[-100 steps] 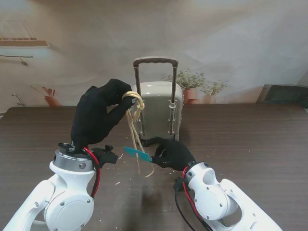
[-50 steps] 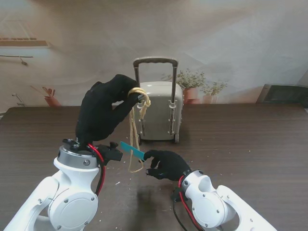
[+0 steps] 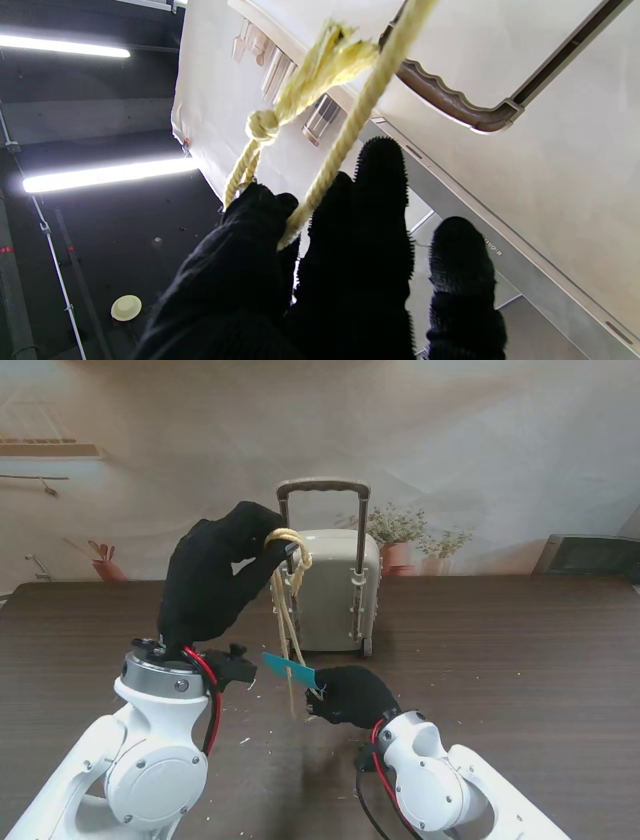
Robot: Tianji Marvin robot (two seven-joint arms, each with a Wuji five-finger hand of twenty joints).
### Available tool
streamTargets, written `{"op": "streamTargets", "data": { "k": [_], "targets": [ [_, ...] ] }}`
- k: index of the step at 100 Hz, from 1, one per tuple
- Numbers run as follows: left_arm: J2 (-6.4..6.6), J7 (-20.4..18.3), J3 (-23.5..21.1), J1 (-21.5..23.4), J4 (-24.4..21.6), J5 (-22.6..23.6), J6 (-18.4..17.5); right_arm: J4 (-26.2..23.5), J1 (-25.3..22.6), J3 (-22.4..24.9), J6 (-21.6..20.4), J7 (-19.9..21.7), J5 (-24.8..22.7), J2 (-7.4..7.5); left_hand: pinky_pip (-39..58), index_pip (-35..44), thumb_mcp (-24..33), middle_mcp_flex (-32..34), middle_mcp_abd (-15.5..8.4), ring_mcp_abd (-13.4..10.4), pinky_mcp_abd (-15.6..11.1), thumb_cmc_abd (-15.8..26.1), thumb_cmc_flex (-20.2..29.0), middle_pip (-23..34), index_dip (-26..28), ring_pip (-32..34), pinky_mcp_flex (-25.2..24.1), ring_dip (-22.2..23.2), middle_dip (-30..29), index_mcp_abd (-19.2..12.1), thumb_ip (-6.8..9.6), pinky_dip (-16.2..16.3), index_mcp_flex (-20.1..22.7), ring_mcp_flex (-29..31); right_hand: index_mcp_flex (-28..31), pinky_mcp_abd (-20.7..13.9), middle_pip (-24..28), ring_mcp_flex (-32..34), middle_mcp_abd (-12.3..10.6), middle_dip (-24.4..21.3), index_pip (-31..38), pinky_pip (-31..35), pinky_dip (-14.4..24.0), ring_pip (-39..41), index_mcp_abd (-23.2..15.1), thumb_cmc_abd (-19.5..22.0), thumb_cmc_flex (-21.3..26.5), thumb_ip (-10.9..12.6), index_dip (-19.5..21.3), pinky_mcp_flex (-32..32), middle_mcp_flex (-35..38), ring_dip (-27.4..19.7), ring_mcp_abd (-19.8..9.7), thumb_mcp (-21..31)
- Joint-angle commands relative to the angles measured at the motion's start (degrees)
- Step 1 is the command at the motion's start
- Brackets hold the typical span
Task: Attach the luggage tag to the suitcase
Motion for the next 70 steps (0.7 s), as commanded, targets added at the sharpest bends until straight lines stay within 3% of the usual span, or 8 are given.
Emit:
{"op": "streamTargets", "data": {
  "k": [1,16,27,38,47,57,70],
  "targets": [
    [-0.22,-0.64,-0.22,-0.57,0.01,0.03,0.49,-2.03,-1.76,0.72,-0.5,-0.9,-0.3,-0.04,0.23,-0.07,-1.27,0.35,2.4,-1.12,1.93,1.68,3.73,0.4,-0.32,-0.37,0.11,-0.72,-0.09,-2.71,0.89,0.79,0.47,0.99,3.7,0.58,3.49,2.06,-1.39,2.47,3.7,2.64,1.57,1.99,0.12,-0.29,1.44,-1.66,4.07,0.68,1.78,1.18,-0.54,0.56],
    [-0.32,-0.56,-0.57,-1.26,0.91,-0.3,1.1,-6.23,-5.14,3.05,-2.56,-2.31,-3.08,0.15,0.25,-0.39,-1.19,0.73,2.54,-1.04,2.13,1.39,3.68,0.29,-0.75,-0.16,0.44,-0.67,-0.36,-2.56,0.98,0.75,0.81,1.32,3.82,1.61,6.2,2.91,-0.82,4.35,4.15,6.46,3.28,6.08,3.04,1.39,1.65,-1.89,7.23,1.67,3.17,2.52,0.21,1.12],
    [-0.47,-0.07,-0.78,-1.64,1.56,-0.62,1.33,-9.5,-7.4,4.77,-4.61,-2.76,-4.45,0.34,0.26,-0.73,-1.07,0.89,2.54,-1.08,2.22,1.28,3.56,0.12,-1.26,-0.08,0.62,-0.67,-0.68,-2.59,1.01,0.71,1.16,1.34,2.09,1.99,8.47,1.84,-0.5,6.06,5.48,6.87,3.68,7.04,7.18,5.33,2.07,-2.18,12.96,0.65,1.62,2.39,0.74,0.38],
    [-0.61,0.47,-1.3,-1.96,2.01,-0.76,1.75,-12.76,-9.3,5.97,-5.8,-4.18,-4.19,0.09,0.31,-0.9,-1.02,0.84,2.48,-1.13,2.16,1.32,3.41,0.06,-1.57,-0.05,0.75,-0.68,-0.81,-2.75,0.99,0.7,1.21,1.34,0.4,2.62,11.37,0.03,0.36,7.65,7.71,6.51,4.05,7.86,11.36,8.66,2.34,-2.36,17.72,-1.3,-0.23,2.43,1.7,-0.61],
    [-0.68,0.96,-1.97,-2.36,2.43,-0.54,2.11,-15.24,-10.68,7.05,-7.73,-5.52,-3.52,-0.17,0.32,-0.91,-1.0,0.78,2.46,-1.28,2.14,1.32,3.31,0.01,-1.7,-0.06,0.75,-0.7,-0.92,-2.96,0.98,0.68,1.15,1.29,-0.31,2.58,12.38,-0.95,0.32,8.19,9.01,6.01,4.07,8.07,12.43,9.8,2.09,-2.24,19.13,-2.24,-0.95,2.4,1.81,-0.88],
    [-0.74,1.08,-2.62,-2.74,2.9,-0.7,2.48,-17.64,-12.1,8.1,-10.74,-7.87,0.82,-0.94,0.32,-0.98,-0.98,0.7,2.42,-1.31,2.08,1.35,3.23,-0.03,-1.92,-0.06,0.75,-0.71,-1.03,-3.1,0.99,0.66,1.07,1.26,0.8,2.88,13.28,-0.43,0.17,8.41,9.8,5.87,4.2,9.15,11.72,7.94,0.91,-1.77,18.51,-1.91,0.2,2.45,1.77,0.73],
    [-0.81,1.15,-3.15,-3.01,3.52,-0.97,3.11,-21.01,-14.35,9.13,-14.92,-11.26,9.31,-2.31,0.28,-0.94,-0.89,0.54,2.27,-1.43,1.93,1.46,3.3,-0.05,-2.1,-0.16,0.67,-0.76,-1.06,-3.39,0.95,0.62,0.94,1.05,5.53,3.7,11.96,1.93,0.82,7.27,8.78,6.33,4.15,9.74,10.94,0.64,0.01,-0.63,15.52,-0.19,3.88,2.04,2.26,6.35]
  ]
}}
